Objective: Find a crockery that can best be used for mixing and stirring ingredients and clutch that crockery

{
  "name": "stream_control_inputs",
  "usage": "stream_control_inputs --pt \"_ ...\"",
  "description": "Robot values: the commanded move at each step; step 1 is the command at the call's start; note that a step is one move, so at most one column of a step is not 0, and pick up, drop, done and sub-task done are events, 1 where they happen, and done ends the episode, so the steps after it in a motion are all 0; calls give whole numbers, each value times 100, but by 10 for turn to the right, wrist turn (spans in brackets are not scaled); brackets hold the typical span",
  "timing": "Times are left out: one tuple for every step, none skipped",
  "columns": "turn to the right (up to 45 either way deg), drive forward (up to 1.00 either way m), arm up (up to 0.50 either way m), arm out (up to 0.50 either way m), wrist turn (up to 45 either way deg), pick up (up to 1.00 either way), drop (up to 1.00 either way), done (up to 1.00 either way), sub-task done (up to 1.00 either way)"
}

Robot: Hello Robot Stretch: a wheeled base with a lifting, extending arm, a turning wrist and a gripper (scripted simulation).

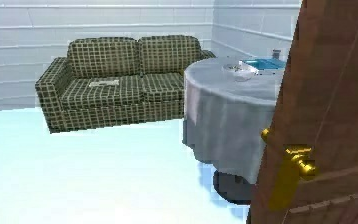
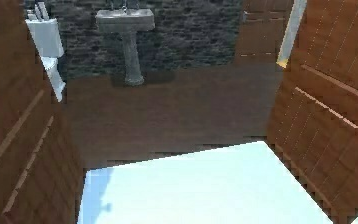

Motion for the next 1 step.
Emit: stream_control_inputs --pt "0 60 0 0 0 0 0 0 0"
